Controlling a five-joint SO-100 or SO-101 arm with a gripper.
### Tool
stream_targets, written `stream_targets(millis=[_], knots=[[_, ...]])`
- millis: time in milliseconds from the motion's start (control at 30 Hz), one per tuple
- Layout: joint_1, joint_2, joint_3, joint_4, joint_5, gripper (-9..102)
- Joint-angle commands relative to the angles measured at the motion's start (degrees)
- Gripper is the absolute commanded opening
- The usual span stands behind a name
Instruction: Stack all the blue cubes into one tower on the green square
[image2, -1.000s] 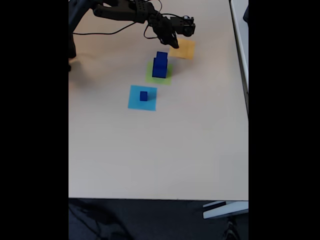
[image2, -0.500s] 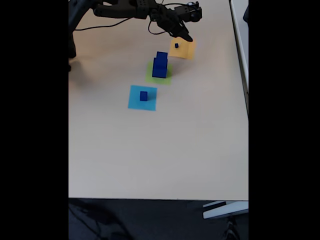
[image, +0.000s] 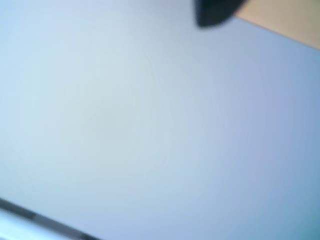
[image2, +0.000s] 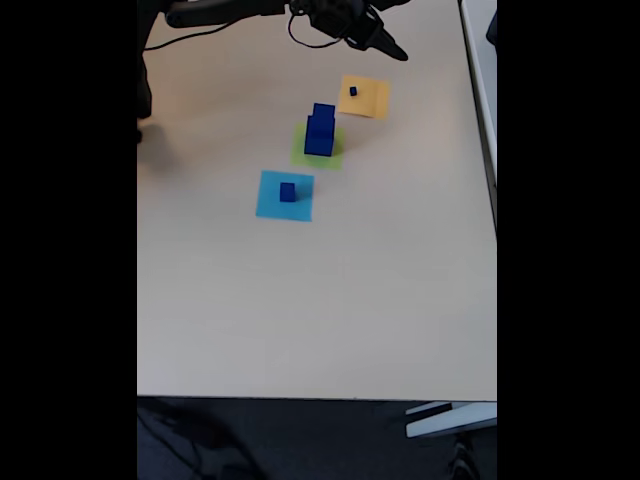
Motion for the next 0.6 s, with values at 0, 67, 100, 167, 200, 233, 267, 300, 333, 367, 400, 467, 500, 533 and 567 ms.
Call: stream_targets(millis=[0, 67, 100, 167, 200, 233, 267, 300, 333, 367, 400, 467, 500, 533, 567], knots=[[3.1, 9.2, -0.3, 7.5, 0.9, 22], [5.1, 10.8, -0.2, 10.9, -0.2, 21], [6.0, 11.7, -0.2, 12.7, -0.6, 21], [7.6, 12.8, -0.2, 16.5, -0.8, 21], [8.3, 13.3, -0.2, 18.5, -0.6, 21], [9.0, 13.5, -0.1, 20.0, -0.9, 21], [9.7, 14.0, 0.4, 21.1, -1.3, 21], [10.3, 14.3, 0.9, 22.2, -1.7, 21], [10.9, 14.6, 1.5, 23.1, -2.3, 22], [11.4, 15.0, 2.5, 23.1, -3.3, 22], [12.0, 15.5, 3.1, 23.1, -4.6, 22], [12.7, 16.6, 5.1, 23.0, -6.2, 24], [13.1, 17.2, 6.2, 22.8, -7.0, 25], [13.3, 17.6, 6.8, 22.5, -8.1, 25], [13.4, 17.7, 6.9, 22.4, -8.4, 25]])
